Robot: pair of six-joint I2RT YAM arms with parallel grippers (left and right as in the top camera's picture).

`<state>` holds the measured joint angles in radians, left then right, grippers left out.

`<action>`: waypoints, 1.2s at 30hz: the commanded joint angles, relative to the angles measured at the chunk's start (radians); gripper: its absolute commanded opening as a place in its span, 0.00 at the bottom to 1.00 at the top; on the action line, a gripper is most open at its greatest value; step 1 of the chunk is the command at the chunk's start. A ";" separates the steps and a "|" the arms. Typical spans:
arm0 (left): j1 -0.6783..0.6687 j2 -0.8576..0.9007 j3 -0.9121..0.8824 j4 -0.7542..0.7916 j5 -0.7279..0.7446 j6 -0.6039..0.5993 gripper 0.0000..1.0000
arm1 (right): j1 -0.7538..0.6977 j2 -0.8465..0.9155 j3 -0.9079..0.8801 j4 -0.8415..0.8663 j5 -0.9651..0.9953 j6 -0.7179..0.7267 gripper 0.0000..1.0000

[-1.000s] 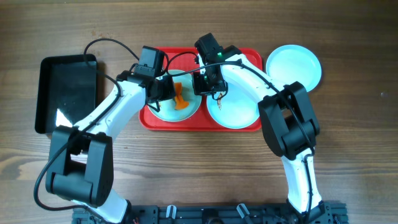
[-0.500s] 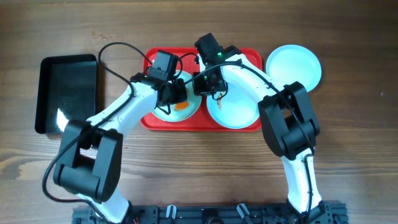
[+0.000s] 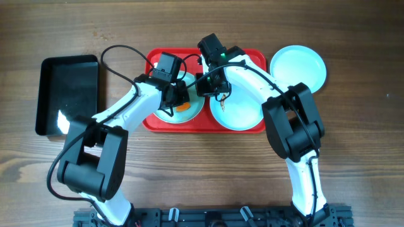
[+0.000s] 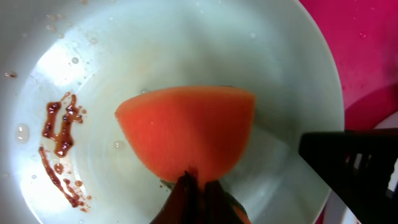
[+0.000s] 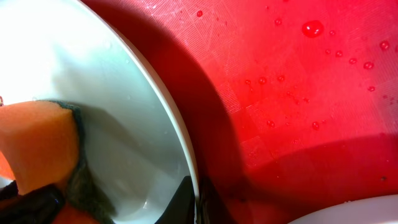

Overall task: Clean dirty plates on tray and stack at the side
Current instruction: 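Wipe the gripped plate with the sponge in the left gripper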

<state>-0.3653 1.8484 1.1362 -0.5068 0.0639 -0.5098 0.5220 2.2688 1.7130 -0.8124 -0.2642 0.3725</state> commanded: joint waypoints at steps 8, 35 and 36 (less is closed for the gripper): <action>0.018 0.099 0.006 -0.051 -0.171 0.032 0.04 | 0.009 0.028 -0.016 -0.021 0.063 -0.006 0.04; 0.047 -0.104 0.103 -0.267 -0.552 -0.075 0.04 | 0.008 0.028 -0.016 -0.029 0.120 -0.002 0.04; 0.047 -0.117 0.103 -0.263 -0.508 -0.074 0.04 | 0.008 0.028 -0.016 -0.027 0.120 -0.002 0.05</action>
<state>-0.3309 1.8420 1.2190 -0.7815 -0.5140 -0.5457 0.5503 2.2681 1.7157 -0.8272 -0.2581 0.3725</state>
